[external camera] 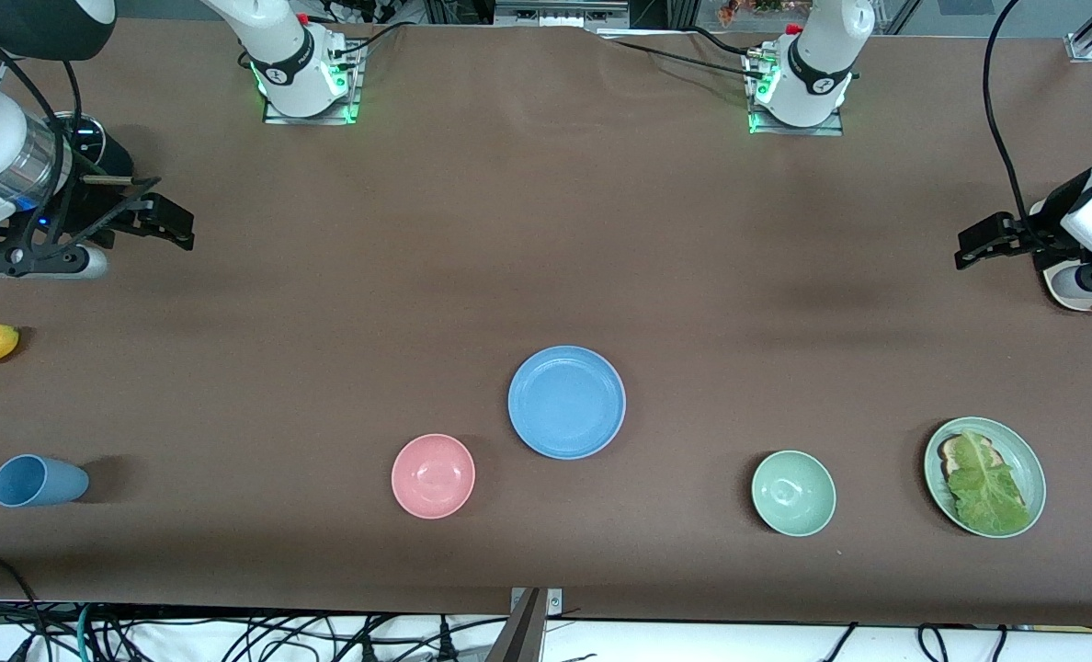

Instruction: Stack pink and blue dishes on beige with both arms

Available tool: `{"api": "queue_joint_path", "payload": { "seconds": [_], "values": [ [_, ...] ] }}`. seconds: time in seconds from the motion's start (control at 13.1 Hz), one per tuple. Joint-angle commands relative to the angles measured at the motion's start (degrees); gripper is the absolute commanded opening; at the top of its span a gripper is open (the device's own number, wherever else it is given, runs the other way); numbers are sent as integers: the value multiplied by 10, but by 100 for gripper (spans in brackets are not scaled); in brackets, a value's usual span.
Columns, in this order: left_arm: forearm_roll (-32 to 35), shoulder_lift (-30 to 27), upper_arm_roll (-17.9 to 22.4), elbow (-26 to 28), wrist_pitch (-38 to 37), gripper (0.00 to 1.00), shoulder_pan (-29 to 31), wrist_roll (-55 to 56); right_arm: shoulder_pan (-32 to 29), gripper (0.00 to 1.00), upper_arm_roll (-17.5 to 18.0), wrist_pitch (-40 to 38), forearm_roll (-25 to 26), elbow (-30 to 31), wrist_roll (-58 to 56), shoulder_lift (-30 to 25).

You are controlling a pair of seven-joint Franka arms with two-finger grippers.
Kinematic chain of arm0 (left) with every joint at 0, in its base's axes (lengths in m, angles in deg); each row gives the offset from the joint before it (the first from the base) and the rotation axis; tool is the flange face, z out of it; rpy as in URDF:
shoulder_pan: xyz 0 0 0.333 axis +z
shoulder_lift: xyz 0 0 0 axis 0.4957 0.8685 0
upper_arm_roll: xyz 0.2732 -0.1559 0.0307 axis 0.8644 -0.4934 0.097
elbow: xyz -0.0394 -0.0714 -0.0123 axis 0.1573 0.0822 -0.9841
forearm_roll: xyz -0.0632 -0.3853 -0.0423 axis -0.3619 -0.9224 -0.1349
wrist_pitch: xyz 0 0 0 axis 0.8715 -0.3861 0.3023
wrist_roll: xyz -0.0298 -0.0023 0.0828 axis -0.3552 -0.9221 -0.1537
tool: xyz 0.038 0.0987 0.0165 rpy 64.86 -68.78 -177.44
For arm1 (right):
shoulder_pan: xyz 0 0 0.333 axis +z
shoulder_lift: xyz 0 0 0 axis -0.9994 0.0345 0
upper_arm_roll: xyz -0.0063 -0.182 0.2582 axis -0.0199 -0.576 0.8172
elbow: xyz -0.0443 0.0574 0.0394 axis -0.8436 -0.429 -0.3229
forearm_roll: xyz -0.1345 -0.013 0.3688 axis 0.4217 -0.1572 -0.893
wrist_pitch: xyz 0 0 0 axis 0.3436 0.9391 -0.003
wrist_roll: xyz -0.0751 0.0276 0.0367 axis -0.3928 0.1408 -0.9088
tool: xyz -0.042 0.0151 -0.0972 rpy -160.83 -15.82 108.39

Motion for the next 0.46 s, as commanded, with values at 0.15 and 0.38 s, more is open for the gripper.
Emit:
{"api": "queue_joint_path", "payload": {
  "seconds": [0.15,0.38],
  "values": [
    [-10,-2,2,-1,0,100,-3,-7,-3,100,0,-2,4,-7,-17,1],
    [-10,-2,2,-1,0,100,-3,-7,-4,100,-1,-1,4,-7,-21,1]
  ]
}}
